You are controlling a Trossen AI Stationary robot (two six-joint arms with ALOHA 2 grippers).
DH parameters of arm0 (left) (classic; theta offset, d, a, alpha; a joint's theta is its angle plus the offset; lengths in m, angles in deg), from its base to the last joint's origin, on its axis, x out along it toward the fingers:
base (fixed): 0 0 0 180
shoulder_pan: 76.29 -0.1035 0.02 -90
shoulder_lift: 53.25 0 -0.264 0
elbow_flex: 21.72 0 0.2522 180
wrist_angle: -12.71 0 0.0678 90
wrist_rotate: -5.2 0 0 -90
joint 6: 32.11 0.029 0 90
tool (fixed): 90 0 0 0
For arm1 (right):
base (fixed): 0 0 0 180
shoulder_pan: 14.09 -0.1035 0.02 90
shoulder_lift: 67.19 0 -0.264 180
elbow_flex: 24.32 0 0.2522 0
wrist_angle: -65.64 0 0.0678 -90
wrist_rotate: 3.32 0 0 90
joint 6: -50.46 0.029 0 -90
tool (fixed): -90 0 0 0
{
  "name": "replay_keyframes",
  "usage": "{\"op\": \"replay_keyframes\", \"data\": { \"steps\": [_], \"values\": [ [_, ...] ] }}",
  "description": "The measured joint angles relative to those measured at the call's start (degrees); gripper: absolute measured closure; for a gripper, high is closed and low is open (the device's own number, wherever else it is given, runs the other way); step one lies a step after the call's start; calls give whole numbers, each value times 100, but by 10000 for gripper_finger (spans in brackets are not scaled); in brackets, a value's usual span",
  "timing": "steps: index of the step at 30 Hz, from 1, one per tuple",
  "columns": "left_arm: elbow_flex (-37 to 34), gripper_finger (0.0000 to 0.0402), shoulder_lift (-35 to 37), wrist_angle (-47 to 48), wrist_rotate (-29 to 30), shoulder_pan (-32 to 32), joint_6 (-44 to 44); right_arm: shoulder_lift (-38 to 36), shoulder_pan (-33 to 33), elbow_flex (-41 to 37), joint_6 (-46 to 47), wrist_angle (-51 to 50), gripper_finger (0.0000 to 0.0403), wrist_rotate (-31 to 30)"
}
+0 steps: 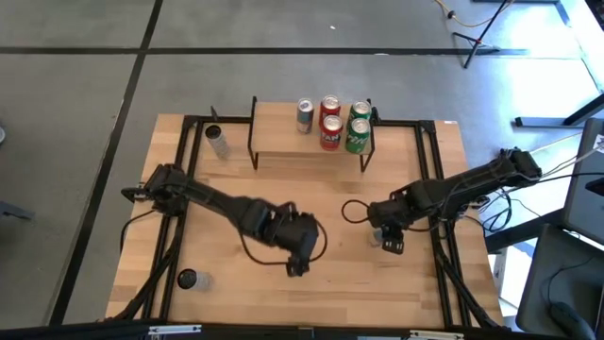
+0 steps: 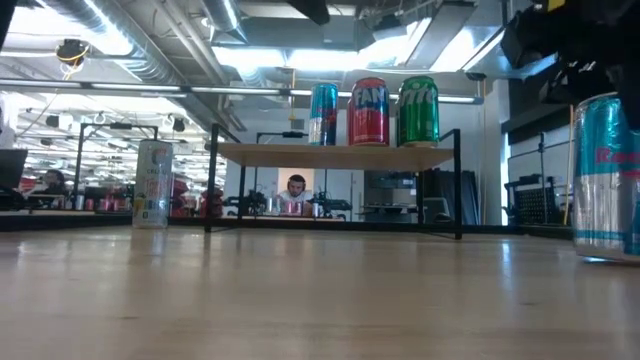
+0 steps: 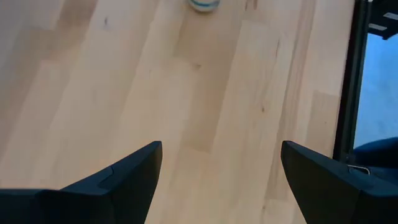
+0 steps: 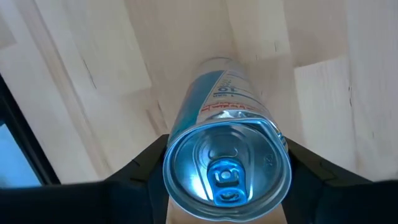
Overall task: Place canned beverage on shelf
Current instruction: Put the blue soda can on the shelf aligned with the other blue soda can
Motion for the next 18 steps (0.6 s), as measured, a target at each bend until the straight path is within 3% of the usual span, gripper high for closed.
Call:
{"op": "replay_keyframes", "data": {
  "steps": [4,10,13,18],
  "values": [
    [-126,86,0,-273,183,155,-291,44,0,193,-72,23,197,-137],
    [-126,86,0,-631,226,188,-287,22,0,324,-78,84,66,-132],
    [-126,86,2,-846,101,123,-241,-90,0,326,47,80,20,-118],
    [-128,86,-27,-1067,-11,-3,-23,-295,-2,343,70,11,27,128]
  ]
}}
